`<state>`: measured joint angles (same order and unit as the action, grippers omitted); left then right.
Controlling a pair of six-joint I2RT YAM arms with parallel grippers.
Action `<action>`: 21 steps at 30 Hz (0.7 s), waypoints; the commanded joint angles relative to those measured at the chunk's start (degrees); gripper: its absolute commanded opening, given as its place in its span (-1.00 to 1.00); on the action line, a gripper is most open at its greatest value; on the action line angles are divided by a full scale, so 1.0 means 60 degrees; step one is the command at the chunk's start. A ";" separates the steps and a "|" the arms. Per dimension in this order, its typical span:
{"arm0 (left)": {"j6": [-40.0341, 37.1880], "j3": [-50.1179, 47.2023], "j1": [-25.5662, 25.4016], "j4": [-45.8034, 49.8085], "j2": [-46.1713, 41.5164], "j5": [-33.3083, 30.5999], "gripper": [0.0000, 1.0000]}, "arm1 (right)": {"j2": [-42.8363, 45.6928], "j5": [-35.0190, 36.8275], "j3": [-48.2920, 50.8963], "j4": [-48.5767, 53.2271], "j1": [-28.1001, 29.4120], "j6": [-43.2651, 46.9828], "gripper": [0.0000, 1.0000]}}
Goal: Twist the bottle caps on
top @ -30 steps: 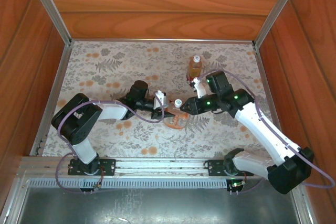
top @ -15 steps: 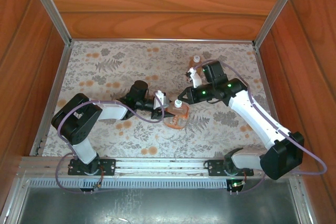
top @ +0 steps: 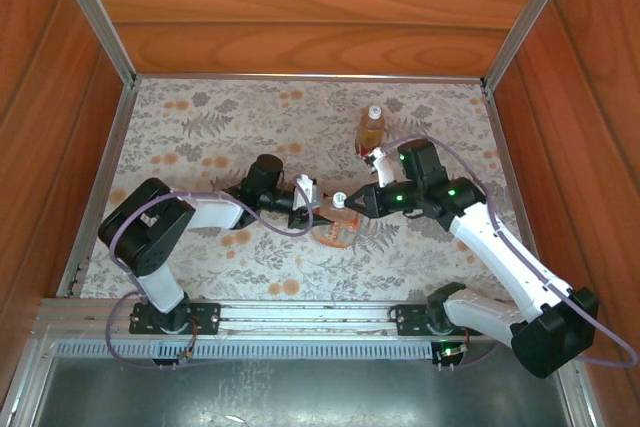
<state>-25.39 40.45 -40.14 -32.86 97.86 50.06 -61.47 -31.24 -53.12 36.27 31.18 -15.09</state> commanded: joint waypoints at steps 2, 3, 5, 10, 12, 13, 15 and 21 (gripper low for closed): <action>0.0269 -0.0468 -0.0026 0.1833 -0.0083 -0.1586 0.04 | 0.0063 0.0643 -0.0491 0.0583 0.0099 0.1220 -0.34; 0.0179 -0.0471 -0.0019 0.1827 -0.0222 -0.1805 0.04 | 0.0092 0.0907 -0.0630 0.0579 0.0106 0.1674 -0.22; -0.0005 -0.0415 -0.0061 0.1827 -0.0436 -0.2466 0.04 | 0.0177 0.1150 -0.0867 0.0598 0.0106 0.2675 -0.06; -0.0889 -0.0523 -0.0247 0.1822 -0.1120 -0.4098 0.04 | 0.0185 0.0988 -0.1588 0.1358 0.0114 0.6382 0.24; -0.1141 -0.0517 -0.0290 0.1830 -0.1348 -0.4326 0.04 | -0.0033 0.0888 -0.2060 0.2000 0.0150 0.7766 0.27; -0.1198 -0.0503 -0.0347 0.1830 -0.1449 -0.4503 0.04 | -0.0107 0.0903 -0.2323 0.2241 0.0163 0.8237 0.27; -0.1245 -0.0418 -0.0450 0.1830 -0.1615 -0.4904 0.04 | -0.0297 0.1079 -0.2794 0.2680 0.0271 0.9217 0.26; -0.1560 -0.0197 -0.0594 0.1856 -0.2004 -0.5300 0.04 | -0.0488 0.2198 -0.3270 0.3033 0.0889 1.0812 0.28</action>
<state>-31.97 38.79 -43.05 -25.50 86.78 21.87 -63.92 -21.58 -71.83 50.74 35.05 39.81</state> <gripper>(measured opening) 0.523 0.639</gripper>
